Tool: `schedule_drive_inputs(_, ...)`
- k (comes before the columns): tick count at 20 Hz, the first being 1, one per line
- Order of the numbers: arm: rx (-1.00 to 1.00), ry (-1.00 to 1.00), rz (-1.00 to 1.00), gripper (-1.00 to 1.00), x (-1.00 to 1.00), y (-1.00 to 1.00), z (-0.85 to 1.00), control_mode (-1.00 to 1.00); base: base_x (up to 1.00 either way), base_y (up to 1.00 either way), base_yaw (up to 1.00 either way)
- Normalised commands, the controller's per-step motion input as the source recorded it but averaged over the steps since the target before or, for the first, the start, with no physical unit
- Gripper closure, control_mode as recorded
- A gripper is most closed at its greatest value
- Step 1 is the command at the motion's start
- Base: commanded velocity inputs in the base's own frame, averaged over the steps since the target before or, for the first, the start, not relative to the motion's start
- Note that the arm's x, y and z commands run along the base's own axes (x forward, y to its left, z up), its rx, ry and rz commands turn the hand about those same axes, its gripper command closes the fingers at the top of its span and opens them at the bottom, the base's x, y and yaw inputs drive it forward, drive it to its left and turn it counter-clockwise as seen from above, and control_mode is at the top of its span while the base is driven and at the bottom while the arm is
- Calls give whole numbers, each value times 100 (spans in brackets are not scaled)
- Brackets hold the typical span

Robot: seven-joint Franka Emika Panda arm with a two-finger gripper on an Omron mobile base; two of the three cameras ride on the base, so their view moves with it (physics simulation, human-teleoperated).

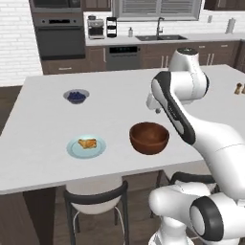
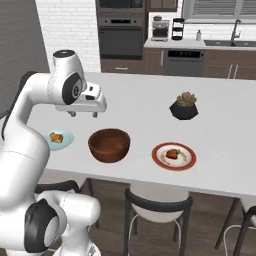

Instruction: Pick the chicken drumstick and bell pepper from their plates and place them in the bowl. Then put the bowl in the fridge.

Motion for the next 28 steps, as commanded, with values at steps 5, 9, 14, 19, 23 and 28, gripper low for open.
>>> schedule_drive_inputs(5, 0, 0, 0, -100, 0, 0, 0, 100, 36, 38, -6)
schedule_drive_inputs(9, 0, 0, 0, -100, 0, 0, 0, 100, 64, -2, -2)
schedule_drive_inputs(14, 0, 0, 0, -100, 0, 0, 0, 100, 81, -11, 0)
schedule_drive_inputs(19, 0, 0, 0, -100, 0, 0, 0, 100, 83, -3, 1)
schedule_drive_inputs(23, 0, 0, 3, -100, 5, 4, -29, -100, 0, 0, 0)
schedule_drive_inputs(28, 0, 0, 42, -100, 7, 81, -67, -100, 0, 0, 0)
